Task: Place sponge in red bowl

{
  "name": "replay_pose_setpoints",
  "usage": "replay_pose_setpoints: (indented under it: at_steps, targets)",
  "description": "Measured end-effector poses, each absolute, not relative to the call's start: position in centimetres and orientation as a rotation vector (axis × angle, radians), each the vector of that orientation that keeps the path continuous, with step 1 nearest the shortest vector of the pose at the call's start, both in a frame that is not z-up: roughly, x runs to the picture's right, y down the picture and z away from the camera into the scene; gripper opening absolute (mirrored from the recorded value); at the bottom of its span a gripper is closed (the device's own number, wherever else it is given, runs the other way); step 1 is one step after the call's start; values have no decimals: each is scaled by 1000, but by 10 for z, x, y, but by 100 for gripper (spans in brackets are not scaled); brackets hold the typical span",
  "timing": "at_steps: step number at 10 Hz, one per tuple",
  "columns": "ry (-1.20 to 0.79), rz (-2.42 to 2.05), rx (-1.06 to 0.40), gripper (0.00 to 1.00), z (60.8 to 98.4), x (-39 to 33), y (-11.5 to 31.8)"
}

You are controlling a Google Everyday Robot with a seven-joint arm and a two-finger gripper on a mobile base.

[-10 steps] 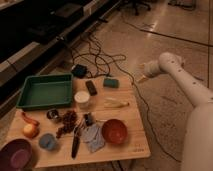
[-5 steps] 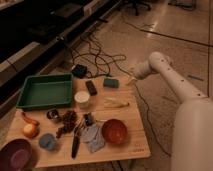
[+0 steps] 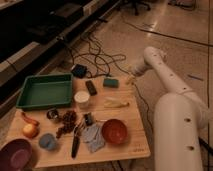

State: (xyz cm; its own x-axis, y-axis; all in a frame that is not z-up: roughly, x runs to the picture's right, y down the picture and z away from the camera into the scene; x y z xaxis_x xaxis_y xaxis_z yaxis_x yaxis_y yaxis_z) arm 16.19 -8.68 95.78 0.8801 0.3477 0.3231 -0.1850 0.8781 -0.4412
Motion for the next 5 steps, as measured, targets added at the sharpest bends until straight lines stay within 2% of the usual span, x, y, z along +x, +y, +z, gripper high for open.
replay_pose_setpoints:
  at_steps: [3, 5]
  targets:
    - [-440, 287, -435, 65, 981, 164, -79]
    - [-472, 274, -429, 65, 982, 150, -66]
